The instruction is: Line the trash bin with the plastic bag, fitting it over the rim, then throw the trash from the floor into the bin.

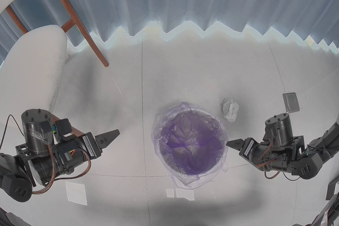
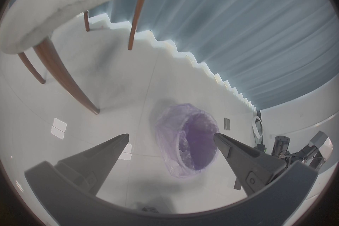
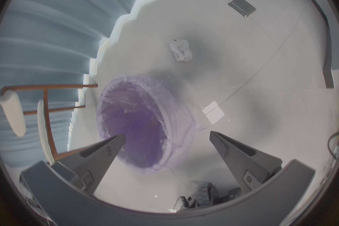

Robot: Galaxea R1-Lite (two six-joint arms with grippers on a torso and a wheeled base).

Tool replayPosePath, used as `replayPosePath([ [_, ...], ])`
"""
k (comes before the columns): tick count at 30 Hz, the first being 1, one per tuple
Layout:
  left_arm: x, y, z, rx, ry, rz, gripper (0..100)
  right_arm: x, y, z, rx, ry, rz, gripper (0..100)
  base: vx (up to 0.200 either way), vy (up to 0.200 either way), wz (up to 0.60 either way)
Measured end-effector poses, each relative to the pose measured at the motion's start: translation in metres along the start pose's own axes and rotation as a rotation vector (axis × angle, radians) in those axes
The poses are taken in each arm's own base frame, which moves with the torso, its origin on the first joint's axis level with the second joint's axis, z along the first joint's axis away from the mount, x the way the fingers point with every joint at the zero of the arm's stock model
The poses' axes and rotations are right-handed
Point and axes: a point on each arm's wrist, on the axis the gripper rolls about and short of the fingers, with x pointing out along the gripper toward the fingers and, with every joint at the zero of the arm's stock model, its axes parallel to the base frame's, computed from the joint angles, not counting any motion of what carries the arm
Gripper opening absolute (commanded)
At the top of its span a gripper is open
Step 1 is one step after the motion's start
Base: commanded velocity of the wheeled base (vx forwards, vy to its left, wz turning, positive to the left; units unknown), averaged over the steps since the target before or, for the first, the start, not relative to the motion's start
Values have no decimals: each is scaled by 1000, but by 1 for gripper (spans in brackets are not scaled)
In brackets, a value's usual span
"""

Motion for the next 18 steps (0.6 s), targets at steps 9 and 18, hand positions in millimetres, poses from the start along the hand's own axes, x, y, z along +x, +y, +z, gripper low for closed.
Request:
replayPosePath([
  [9, -13, 11, 17, -32, -127, 17, 100, 34, 8, -14, 59, 20, -73, 100, 0, 0, 0],
  [18, -19, 23, 35, -56, -260, 40, 100, 63, 15, -27, 103, 25, -102, 100, 0, 0, 0],
])
